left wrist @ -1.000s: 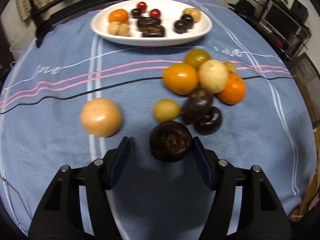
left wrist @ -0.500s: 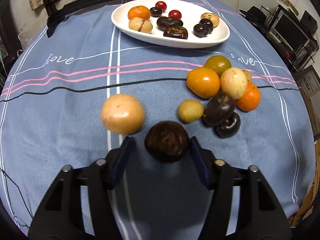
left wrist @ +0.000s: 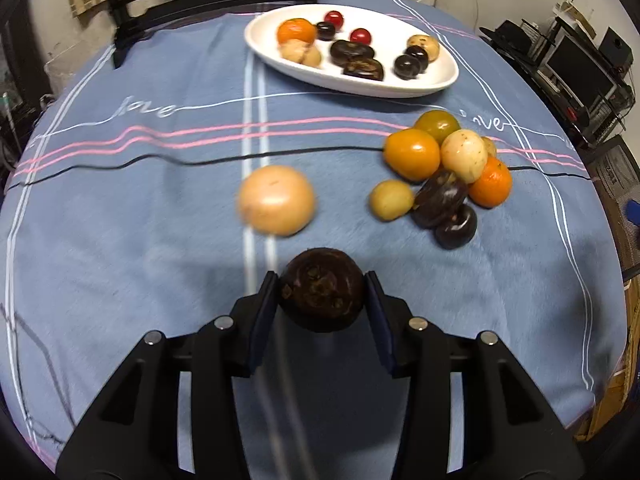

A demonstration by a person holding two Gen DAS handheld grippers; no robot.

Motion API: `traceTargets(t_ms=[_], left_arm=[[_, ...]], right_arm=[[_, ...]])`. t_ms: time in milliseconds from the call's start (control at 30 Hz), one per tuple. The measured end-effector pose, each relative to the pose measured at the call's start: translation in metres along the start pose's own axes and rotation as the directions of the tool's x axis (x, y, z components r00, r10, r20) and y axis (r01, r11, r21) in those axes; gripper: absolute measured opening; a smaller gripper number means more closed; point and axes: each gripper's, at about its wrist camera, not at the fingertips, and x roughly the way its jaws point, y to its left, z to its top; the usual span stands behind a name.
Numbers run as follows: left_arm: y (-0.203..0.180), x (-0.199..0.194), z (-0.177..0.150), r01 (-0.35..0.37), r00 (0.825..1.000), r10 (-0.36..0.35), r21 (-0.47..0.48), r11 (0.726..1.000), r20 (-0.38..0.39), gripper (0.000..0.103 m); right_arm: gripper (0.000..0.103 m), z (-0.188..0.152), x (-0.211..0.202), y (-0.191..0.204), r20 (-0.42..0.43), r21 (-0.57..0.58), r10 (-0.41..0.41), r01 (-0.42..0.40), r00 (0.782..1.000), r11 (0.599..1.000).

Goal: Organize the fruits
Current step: 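Grasp the dark brown round fruit with the left gripper, then grasp the tangerine with the right gripper while the left gripper holds the brown fruit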

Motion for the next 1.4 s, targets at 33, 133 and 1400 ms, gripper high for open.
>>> traceTargets(t_ms=[33,133,1400], left_arm=[[0.006,-0.006,-0.004,-0.009,1.0,0.009,-0.013,1.0,0.005,0.044],[0.021,-0.02,-0.015,-0.029,0.999,0.03,-0.046,0.999,0.011,0.044],[0.052,-0.069,-0.049,-0.109,0.993,0.113,-0.094,0.99,0.032,0.044]], right_arm=[[0.074,0.001,0.006,0.004,-0.005,-0.015,0.009,-0.009,1.0,1.0],[0.074,0.01,0.027,0.013,-0.021,-0.049,0.027,-0.028,0.999,0.998],[0.053,0.012,0.093,-0.023,-0.089,0.096,0.07,-0.061,0.994,0.994]])
